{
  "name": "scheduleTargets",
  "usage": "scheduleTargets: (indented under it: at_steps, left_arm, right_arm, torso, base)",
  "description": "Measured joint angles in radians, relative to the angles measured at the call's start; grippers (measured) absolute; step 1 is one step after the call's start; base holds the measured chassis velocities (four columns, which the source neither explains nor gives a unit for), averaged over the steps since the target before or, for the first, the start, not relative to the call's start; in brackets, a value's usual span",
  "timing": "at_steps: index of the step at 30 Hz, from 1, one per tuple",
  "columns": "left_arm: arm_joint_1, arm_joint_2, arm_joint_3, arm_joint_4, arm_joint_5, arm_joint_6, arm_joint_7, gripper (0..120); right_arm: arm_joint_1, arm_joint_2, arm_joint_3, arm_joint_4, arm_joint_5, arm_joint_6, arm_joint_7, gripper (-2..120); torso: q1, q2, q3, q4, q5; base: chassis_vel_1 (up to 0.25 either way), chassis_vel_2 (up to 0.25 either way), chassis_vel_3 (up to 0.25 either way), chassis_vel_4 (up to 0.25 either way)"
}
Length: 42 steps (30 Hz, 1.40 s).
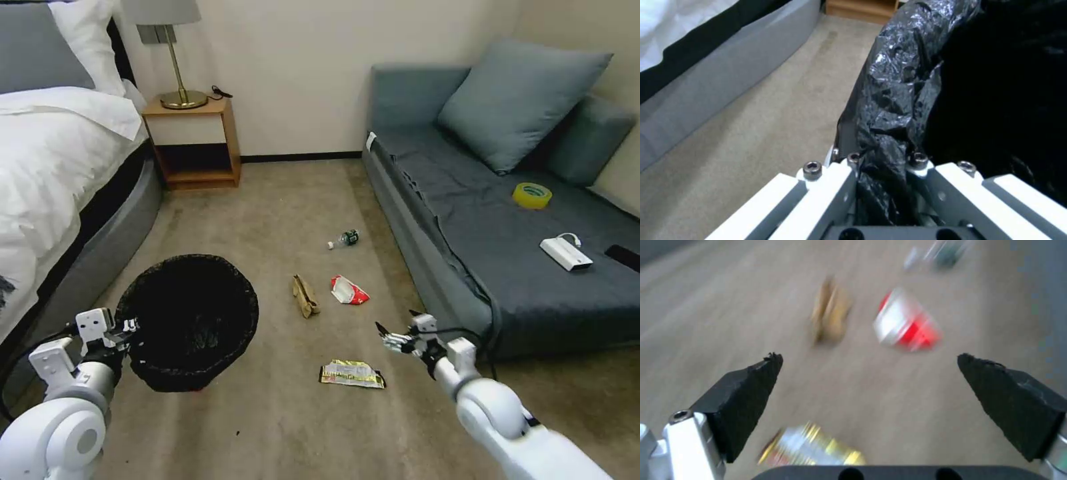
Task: Pick up the trash bin, then pick up the garbage on the floor and place it into the trash bin.
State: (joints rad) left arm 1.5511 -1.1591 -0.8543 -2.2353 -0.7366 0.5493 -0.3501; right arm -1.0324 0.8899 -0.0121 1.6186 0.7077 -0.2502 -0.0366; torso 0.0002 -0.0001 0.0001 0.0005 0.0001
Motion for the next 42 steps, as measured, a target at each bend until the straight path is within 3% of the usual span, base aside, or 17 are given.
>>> scheduleTargets:
  at_steps: [1, 4, 10, 23, 42]
  left_arm:
    - [0.000, 0.000, 0.000, 0.000, 0.000, 0.000, 0.000, 3]
    - [0.002, 0.002, -0.004, 0.008, 0.000, -0.003, 0.005, 3]
    - [0.007, -0.001, -0.009, 0.028, 0.007, -0.012, 0.015, 3]
    - [0.012, -0.009, 0.000, 0.039, 0.022, -0.022, 0.027, 3]
    - [0.032, -0.034, -0.009, 0.032, 0.040, -0.036, 0.041, 3]
  right_arm:
    - [0.000, 0.000, 0.000, 0.000, 0.000, 0.000, 0.000, 100]
    - [0.092, -0.012, -0.097, -0.118, 0.121, -0.108, -0.098, 100]
    - [0.121, 0.004, -0.143, -0.244, 0.159, -0.143, -0.178, 100]
    - [0.091, 0.060, -0.132, -0.383, 0.006, -0.050, -0.263, 100]
    - [0.134, 0.167, -0.156, -0.542, -0.099, 0.030, -0.259, 100]
  torso:
    - [0.000, 0.000, 0.000, 0.0000, 0.0000]
    - [0.000, 0.000, 0.000, -0.0004, -0.0001]
    - [0.000, 0.000, 0.000, -0.0004, 0.0001]
    - [0.000, 0.000, 0.000, -0.0005, -0.0002]
    - [0.000, 0.000, 0.000, -0.0004, -0.0001]
  base:
    - [0.000, 0.000, 0.000, 0.000]
    - [0.000, 0.000, 0.000, 0.000]
    - [0.000, 0.000, 0.000, 0.000]
    - [0.000, 0.000, 0.000, 0.000]
    - [0.000, 0.000, 0.000, 0.000]
